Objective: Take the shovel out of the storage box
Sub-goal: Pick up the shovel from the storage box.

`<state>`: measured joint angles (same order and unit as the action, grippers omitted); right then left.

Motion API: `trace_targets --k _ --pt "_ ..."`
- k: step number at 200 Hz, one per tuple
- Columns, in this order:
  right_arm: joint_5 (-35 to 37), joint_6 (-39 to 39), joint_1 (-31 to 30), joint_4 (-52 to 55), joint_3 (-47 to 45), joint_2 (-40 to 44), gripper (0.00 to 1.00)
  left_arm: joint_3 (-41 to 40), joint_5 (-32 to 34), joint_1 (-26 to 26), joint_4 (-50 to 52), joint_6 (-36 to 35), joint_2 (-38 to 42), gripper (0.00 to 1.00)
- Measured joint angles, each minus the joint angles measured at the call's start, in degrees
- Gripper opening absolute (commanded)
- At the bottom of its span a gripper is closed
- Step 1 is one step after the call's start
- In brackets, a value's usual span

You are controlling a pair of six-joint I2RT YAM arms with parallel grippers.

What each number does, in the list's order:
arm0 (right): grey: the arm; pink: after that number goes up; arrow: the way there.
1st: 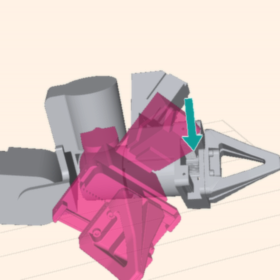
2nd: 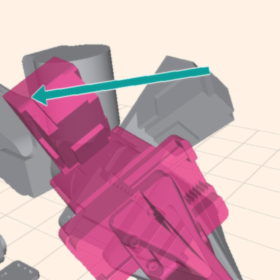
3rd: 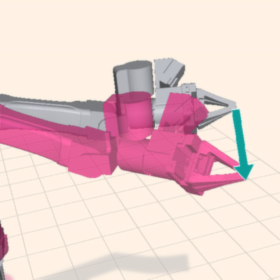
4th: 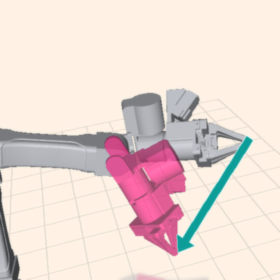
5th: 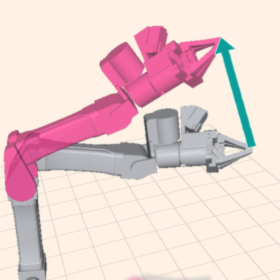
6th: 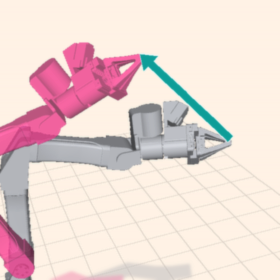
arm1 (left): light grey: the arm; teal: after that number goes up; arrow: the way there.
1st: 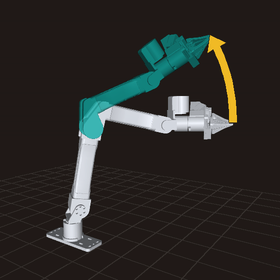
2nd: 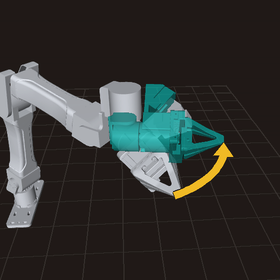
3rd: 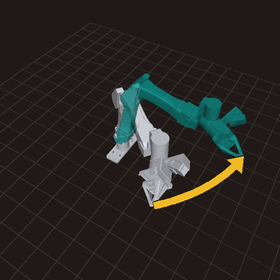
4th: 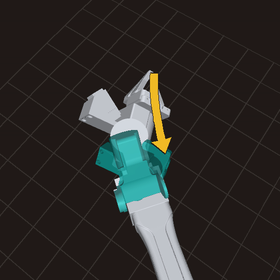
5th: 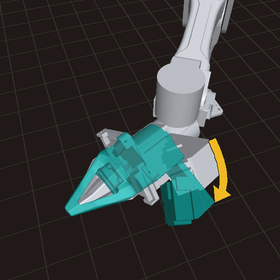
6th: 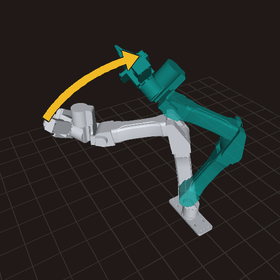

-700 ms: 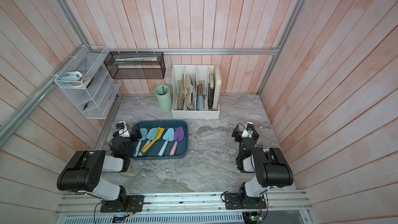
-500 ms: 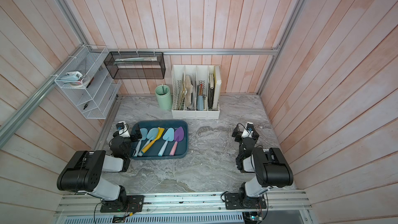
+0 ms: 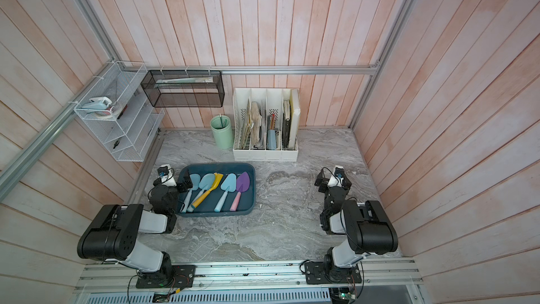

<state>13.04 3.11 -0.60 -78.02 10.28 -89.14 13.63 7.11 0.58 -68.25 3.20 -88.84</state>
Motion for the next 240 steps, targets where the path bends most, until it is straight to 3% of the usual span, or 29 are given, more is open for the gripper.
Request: trace_targets --k 54,75,106,123,145,182,197,225,240 --pt "-0.02 -0.2 0.0 -0.37 -0.02 0.31 0.96 0.37 -0.85 0.0 2.73 -0.63 1.68 1.0" --pt "-0.48 -0.39 0.0 4.68 0.2 5.99 0.94 3.61 -0.9 -0.24 12.17 -0.81 9.31 1.0" --pt "-2.45 1.18 0.0 13.57 3.89 21.84 0.97 9.31 0.0 -0.76 22.73 2.62 25.92 1.0" --pt "-3.78 3.69 0.0 24.13 12.46 28.39 0.95 16.35 0.68 -0.81 32.5 6.14 31.65 1.0" --pt "-7.15 6.08 0.0 38.99 29.64 29.46 0.91 24.44 1.05 -0.74 43.98 12.83 37.53 1.0" --pt "-16.94 11.41 -0.61 56.13 45.92 28.61 0.84 21.11 -0.92 -0.63 48.33 19.45 50.29 0.98" --pt "-17.25 11.85 -5.11 65.05 53.13 25.07 0.85 23.28 -2.4 -0.63 53.46 19.67 50.21 0.96" --pt "-11.06 11.23 -22.53 82.09 67.52 14.29 0.84 31.87 -3.8 -0.63 66.14 19.52 43.58 0.94" --pt "-10.08 12.59 -28.57 89.99 74.23 7.72 0.82 35.01 -3.91 -0.63 72.52 19.61 39.65 0.89"
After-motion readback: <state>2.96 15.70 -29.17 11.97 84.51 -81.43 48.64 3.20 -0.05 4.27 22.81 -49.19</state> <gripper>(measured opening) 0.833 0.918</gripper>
